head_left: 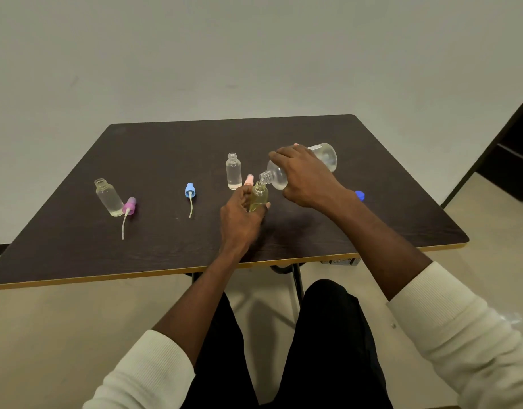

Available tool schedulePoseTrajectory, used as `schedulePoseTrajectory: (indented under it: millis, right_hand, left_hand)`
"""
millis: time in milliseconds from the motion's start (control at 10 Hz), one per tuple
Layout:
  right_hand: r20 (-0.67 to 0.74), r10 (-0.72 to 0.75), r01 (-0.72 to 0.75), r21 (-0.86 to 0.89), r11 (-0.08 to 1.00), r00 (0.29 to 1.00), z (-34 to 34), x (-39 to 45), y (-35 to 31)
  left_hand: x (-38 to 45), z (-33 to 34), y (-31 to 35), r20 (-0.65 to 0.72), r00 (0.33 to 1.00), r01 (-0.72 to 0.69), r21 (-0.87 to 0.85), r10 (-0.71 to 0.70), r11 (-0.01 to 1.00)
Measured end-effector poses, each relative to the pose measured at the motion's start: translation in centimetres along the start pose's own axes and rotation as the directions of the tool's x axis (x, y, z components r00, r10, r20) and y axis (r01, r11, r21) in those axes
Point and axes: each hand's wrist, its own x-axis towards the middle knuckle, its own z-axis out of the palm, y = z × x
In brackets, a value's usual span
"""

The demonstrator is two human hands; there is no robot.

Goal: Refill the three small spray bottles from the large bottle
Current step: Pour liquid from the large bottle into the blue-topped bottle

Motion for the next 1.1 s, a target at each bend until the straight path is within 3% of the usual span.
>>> schedulePoseTrajectory:
  millis: [1100]
  right_hand:
    - [0.009,-0.019,0.019,-0.004,1.000,1.000,-0.01,0.12,-0.11]
  left_hand:
    - [-0.20,0.08,0.33,-0.008,1.000,0.024,0.007,-0.024,1.000]
